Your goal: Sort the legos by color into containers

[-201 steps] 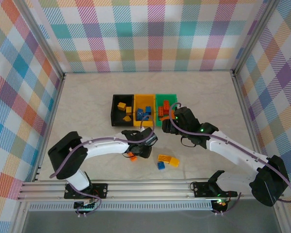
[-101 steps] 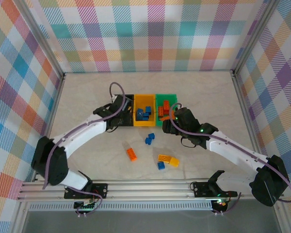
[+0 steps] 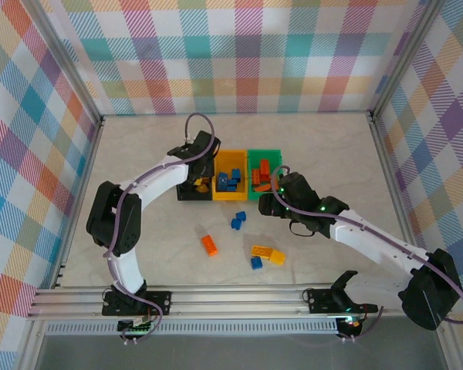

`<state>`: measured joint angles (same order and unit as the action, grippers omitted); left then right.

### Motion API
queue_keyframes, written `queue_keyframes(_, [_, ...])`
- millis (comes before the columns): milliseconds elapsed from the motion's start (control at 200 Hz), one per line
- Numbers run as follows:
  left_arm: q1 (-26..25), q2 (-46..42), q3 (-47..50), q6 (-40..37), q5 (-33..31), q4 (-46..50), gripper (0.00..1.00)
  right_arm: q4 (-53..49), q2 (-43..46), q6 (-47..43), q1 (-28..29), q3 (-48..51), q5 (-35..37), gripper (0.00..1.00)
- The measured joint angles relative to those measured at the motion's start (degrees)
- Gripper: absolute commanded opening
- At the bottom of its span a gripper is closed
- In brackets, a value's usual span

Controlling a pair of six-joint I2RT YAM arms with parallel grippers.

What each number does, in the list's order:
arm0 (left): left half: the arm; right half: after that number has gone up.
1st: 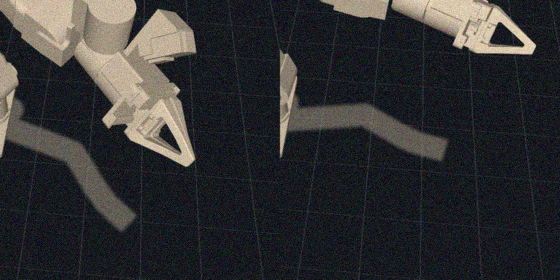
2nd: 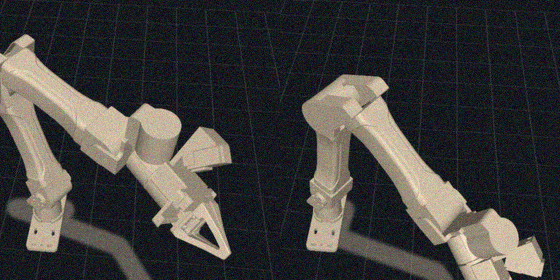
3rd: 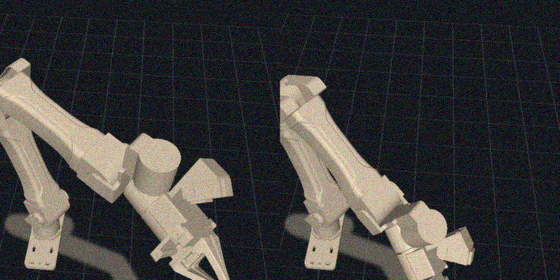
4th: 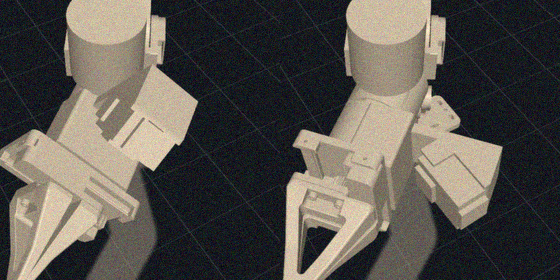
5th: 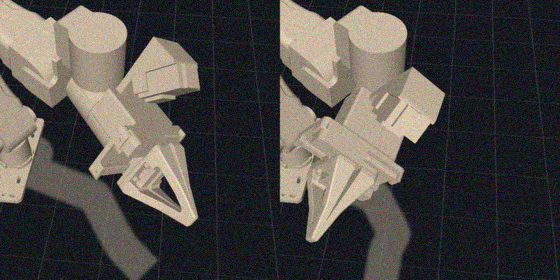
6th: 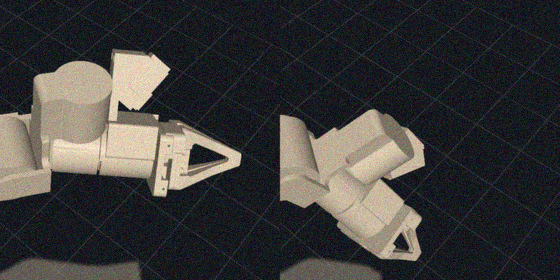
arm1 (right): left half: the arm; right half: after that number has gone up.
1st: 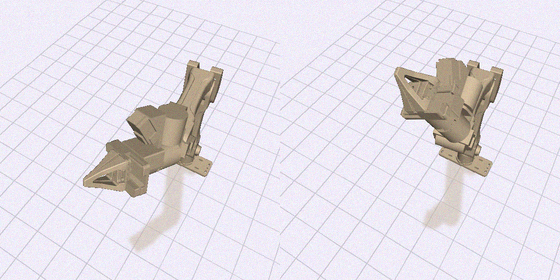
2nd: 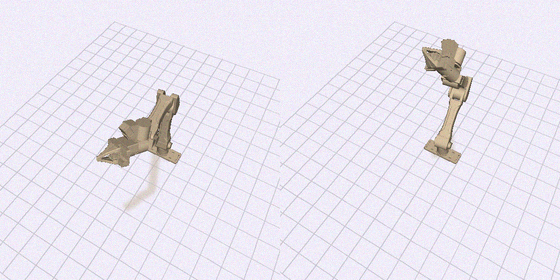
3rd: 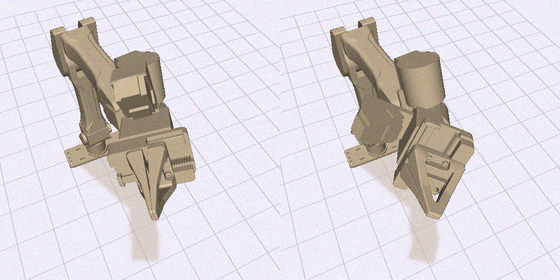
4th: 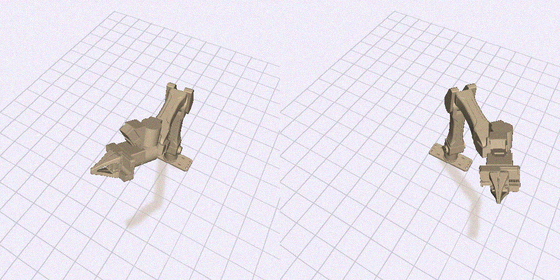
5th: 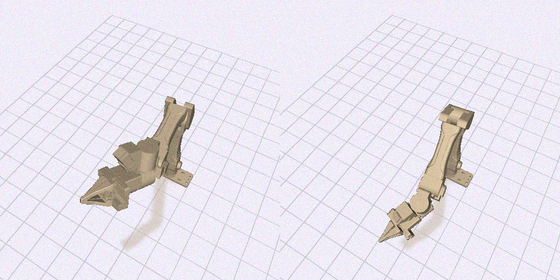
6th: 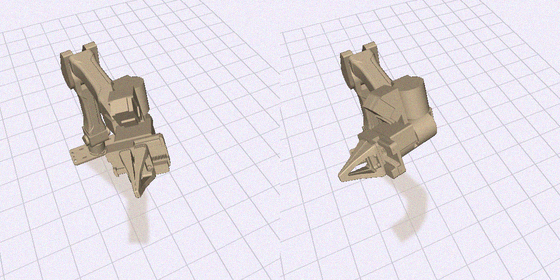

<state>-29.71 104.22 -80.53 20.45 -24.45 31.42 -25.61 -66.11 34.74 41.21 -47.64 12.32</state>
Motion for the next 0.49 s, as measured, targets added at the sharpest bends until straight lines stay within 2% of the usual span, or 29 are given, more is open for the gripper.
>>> queue_keyframes(125, [-1.05,-4.57,0.22,0.35,1.97,0.59,0.93,-0.37,-0.35,0.0,0.0,0.02,-1.31,0.8])
queue_keyframes(180, [-1.79,-8.39,1.25,1.09,3.13,0.44,1.0,-0.52,-0.63,-0.02,0.0,0.02,-1.95,0.8])
queue_keyframes(285, [-3.65,-18.58,6.56,3.08,6.25,-0.52,1.0,-1.01,-0.96,0.0,0.0,0.13,-3.34,0.8])
queue_keyframes(495, [-8.11,-37.99,24.68,9.05,13.81,-1.6,1.0,-1.05,-0.98,0.46,0.24,4.09,-8.41,0.78])
